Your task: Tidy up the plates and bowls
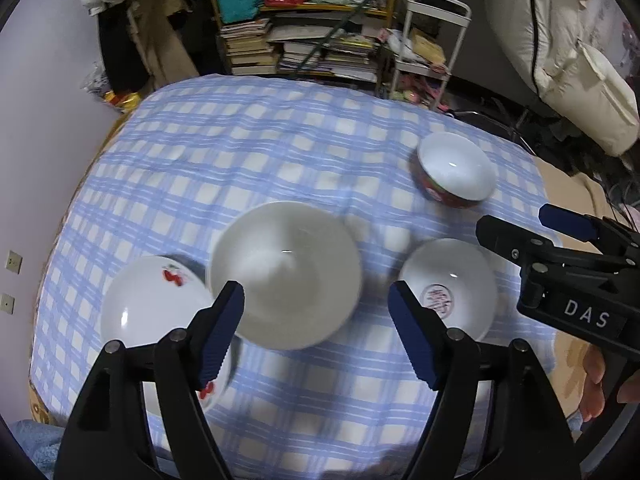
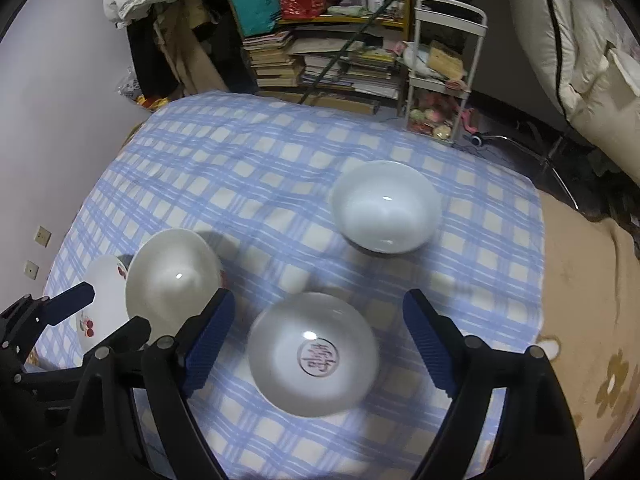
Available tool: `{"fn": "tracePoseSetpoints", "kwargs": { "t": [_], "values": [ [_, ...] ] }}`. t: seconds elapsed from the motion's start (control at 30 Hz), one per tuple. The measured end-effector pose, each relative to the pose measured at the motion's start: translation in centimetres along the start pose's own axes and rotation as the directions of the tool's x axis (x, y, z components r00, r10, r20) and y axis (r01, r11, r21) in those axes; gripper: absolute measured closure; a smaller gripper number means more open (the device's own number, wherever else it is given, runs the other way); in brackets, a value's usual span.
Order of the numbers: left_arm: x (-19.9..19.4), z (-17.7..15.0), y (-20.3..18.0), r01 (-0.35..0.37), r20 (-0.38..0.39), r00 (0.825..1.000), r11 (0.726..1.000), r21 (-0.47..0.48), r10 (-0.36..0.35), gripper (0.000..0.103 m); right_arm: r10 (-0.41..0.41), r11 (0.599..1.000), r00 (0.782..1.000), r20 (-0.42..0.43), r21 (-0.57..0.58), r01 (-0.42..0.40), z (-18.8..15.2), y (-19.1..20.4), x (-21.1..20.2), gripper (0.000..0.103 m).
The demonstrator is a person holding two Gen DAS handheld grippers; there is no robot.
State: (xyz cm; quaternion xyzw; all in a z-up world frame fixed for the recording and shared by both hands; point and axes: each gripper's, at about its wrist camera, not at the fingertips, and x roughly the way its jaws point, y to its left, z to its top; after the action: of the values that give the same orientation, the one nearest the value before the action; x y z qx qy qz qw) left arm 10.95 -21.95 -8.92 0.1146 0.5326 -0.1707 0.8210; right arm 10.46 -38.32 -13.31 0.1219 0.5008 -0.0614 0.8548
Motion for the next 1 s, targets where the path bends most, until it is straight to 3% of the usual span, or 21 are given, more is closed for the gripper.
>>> {"fn": "tracePoseSetpoints", "kwargs": {
  "t": [0.17,0.4,0.5,0.67,0.83,1.0],
  "values": [
    [0.7,-0.3,-1.9,0.031,-0.034,0.999,0.999,0.018,-0.03,0.028,-0.025,1.0,1.0,0.008,0.003,0.025,-0.3,-1.3,-1.1,0.013],
    [2.8,-1.6,-3.5,0.094,-0.116,0.989,0.995,0.038,-0.089,0.028,0.006,0.996,1.0,-0.026,0.088,-0.003,-1.4,-2.6,0.4,0.013],
    [3.7,-2.2,-4.3,0.071,-0.126,0.99,0.996,0.062,-0.063,0.028,0.007,0.996,0.999,-0.047,0.085,-0.003,-2.0,-2.5,1.3,0.013],
    [5.3,-2.6,-4.2,0.102,-0.165,0.981,0.995,0.013,-0.098,0.028,-0.001,0.994,0.997,-0.079,0.108,0.009,-2.2,-3.3,2.3,0.014],
    [6.1,-2.9,-4.7,0.11,-0.181,0.978,0.994,0.023,-0.104,0.028,0.009,0.992,0.99,-0.14,0.124,0.009,-2.6,-3.9,3.8,0.024],
    [6.7,-2.8,-4.9,0.118,-0.199,0.974,0.993,0.012,-0.113,0.028,0.006,0.99,0.986,-0.165,0.137,0.017,-2.9,-4.3,4.8,0.025]
  ]
}}
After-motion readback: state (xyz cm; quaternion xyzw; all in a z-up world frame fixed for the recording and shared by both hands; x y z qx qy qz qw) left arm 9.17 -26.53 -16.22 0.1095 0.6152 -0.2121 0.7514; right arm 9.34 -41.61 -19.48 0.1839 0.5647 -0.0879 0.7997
